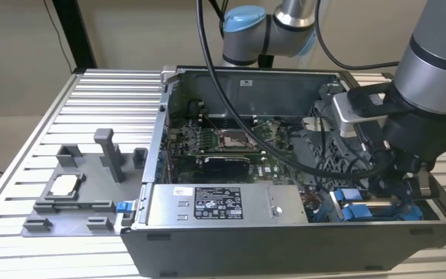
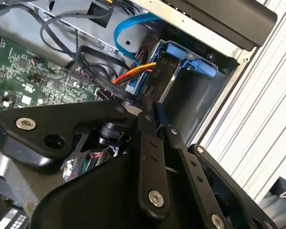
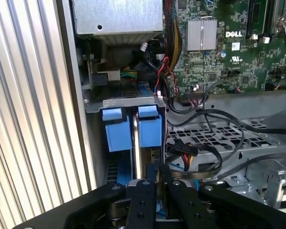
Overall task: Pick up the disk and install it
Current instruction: 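Insert the first disk wire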
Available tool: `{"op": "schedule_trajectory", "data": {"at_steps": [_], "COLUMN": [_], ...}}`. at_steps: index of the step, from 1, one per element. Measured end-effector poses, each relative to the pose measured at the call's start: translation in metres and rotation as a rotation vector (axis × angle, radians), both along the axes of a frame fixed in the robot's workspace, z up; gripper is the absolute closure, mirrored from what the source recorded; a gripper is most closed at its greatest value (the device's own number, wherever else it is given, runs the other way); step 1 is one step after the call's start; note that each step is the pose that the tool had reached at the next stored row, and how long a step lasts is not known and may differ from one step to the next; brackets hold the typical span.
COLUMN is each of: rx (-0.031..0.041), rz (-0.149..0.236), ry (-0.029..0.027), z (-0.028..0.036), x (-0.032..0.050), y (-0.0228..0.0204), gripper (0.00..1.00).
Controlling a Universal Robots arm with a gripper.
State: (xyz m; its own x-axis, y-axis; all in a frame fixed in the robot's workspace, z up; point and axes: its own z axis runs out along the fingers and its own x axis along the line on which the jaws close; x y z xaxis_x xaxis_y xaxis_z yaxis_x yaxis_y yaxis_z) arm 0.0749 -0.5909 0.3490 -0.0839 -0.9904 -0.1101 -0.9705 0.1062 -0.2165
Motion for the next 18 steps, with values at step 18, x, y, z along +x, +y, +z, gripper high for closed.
{"op": "schedule_trajectory", "data": {"at_steps": [18], "rx": [0.0000], "rz": [0.000], "ry": [-0.0204], "z": [-0.0067], "x": [0.0016], "y": [0.0010], "gripper": [1.00]}}
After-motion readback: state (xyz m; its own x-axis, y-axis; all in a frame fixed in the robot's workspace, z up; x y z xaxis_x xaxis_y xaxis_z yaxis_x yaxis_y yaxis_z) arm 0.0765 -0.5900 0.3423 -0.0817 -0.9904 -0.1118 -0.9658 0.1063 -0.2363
